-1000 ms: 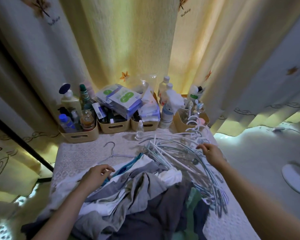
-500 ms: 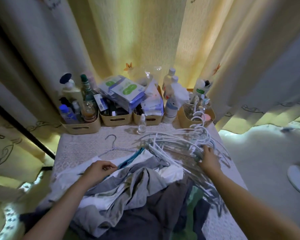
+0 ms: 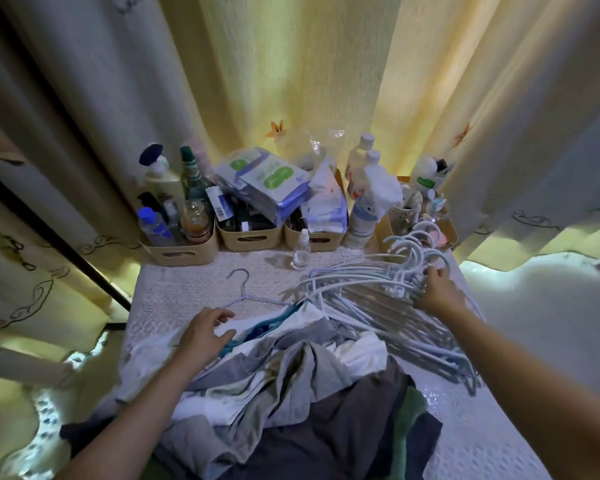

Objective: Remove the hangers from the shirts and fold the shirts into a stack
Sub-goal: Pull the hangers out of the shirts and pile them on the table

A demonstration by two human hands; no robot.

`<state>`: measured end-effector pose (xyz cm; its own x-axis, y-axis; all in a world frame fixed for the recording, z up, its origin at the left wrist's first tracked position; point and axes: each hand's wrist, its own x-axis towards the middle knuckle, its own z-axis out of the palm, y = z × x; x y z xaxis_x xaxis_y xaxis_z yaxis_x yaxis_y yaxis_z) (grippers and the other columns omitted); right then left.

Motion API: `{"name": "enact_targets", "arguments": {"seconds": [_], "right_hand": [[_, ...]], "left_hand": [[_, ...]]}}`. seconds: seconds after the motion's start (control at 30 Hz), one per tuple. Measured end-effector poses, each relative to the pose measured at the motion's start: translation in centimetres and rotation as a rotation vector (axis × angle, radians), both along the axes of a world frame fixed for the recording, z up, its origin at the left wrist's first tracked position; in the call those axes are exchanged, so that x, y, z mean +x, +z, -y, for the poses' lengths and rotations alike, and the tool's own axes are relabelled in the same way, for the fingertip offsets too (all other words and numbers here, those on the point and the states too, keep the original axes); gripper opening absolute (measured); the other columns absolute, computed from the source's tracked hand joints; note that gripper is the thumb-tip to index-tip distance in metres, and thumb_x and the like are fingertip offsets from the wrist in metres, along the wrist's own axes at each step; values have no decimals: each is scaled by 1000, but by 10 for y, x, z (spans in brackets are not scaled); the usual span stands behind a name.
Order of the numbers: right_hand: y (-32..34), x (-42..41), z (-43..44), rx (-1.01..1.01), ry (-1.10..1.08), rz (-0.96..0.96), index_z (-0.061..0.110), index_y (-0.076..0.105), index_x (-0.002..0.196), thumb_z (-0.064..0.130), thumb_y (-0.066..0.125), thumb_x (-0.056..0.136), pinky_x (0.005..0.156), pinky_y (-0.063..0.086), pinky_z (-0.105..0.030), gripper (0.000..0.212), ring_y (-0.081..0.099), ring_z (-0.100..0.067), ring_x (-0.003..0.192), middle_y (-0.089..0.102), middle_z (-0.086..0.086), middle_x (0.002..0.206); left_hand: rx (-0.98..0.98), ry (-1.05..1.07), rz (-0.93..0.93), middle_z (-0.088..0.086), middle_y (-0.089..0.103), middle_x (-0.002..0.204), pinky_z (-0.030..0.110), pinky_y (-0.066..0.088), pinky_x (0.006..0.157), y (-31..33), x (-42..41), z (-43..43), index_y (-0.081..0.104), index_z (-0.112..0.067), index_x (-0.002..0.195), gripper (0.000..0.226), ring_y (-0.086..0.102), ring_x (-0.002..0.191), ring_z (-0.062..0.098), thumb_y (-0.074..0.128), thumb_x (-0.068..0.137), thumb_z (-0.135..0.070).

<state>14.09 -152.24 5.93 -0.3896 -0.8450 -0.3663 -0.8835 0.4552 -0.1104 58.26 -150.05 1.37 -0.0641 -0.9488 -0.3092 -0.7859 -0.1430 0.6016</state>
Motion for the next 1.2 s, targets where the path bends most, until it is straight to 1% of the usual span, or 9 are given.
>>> {"name": "enact_targets", "arguments": {"seconds": [0.13, 0.23, 0.33, 0.4, 0.57, 0.73, 0.83, 1.0, 1.2], "right_hand": [[-3, -4, -14, -70, 50, 33, 17, 31, 138, 40, 84, 62, 100, 44, -51, 96, 42, -39, 125, 31, -16, 144], [6, -2, -19, -30, 44, -16, 14, 44, 126, 42, 85, 60, 94, 48, -45, 83, 47, -35, 118, 40, -17, 138], [26, 2, -17, 7, 117, -9, 8, 58, 111, 28, 85, 66, 61, 42, -14, 57, 54, -16, 79, 61, -15, 115], [41, 9, -13, 23, 185, -73, 10, 63, 106, 27, 78, 75, 49, 27, -10, 38, 47, -10, 66, 65, -7, 97], [83, 62, 2, -57, 243, -176, 13, 60, 113, 23, 61, 89, 74, 48, -29, 27, 61, -25, 96, 65, -9, 110], [78, 152, 13, 24, 559, 381, 9, 62, 112, 13, 62, 89, 88, 53, -32, 23, 64, -20, 95, 67, -8, 107], [42, 191, 14, 24, 568, 539, 8, 55, 125, 4, 51, 93, 93, 47, -25, 32, 61, -20, 108, 64, -8, 119], [-12, 204, 12, 107, 429, 411, 11, 50, 133, 12, 45, 96, 102, 41, -33, 36, 53, -26, 120, 56, -11, 133], [-25, 187, 12, 169, 371, 311, 13, 62, 122, 23, 49, 96, 89, 43, -28, 31, 57, -26, 110, 62, -11, 123]], "left_hand": [[18, 195, 202, 15, 44, 133, 39, 41, 98, -3, 12, 6, 49, -13, 131, 57, 46, 120, 33, 71, 82, -29], [191, 210, 252, 17, 37, 144, 39, 37, 104, -7, 19, 11, 32, -11, 144, 74, 40, 129, 35, 65, 85, -39], [286, 168, 319, 14, 37, 147, 38, 35, 105, -11, 21, 13, 26, -12, 146, 77, 40, 132, 32, 59, 86, -47], [298, 135, 400, 12, 40, 146, 38, 34, 105, -13, 21, 15, 29, -13, 144, 76, 42, 131, 30, 56, 86, -53], [173, 138, 313, 14, 58, 124, 37, 43, 90, -13, 29, 11, 50, -20, 121, 47, 55, 112, 33, 52, 89, -55], [-15, 190, 126, 11, 68, 98, 33, 40, 70, -3, 40, 1, 57, -23, 91, 22, 61, 92, 34, 50, 94, -44], [-21, 184, 57, 9, 65, 84, 36, 45, 70, 2, 44, -6, 53, -25, 79, 20, 60, 83, 32, 52, 93, -39], [-56, 199, 15, 6, 59, 72, 37, 44, 67, 7, 63, -16, 53, -24, 74, 22, 58, 78, 31, 53, 94, -33], [-83, 304, -75, 11, 64, 79, 38, 44, 71, 6, 75, -18, 59, -14, 78, 18, 58, 79, 31, 59, 92, -26]]}}
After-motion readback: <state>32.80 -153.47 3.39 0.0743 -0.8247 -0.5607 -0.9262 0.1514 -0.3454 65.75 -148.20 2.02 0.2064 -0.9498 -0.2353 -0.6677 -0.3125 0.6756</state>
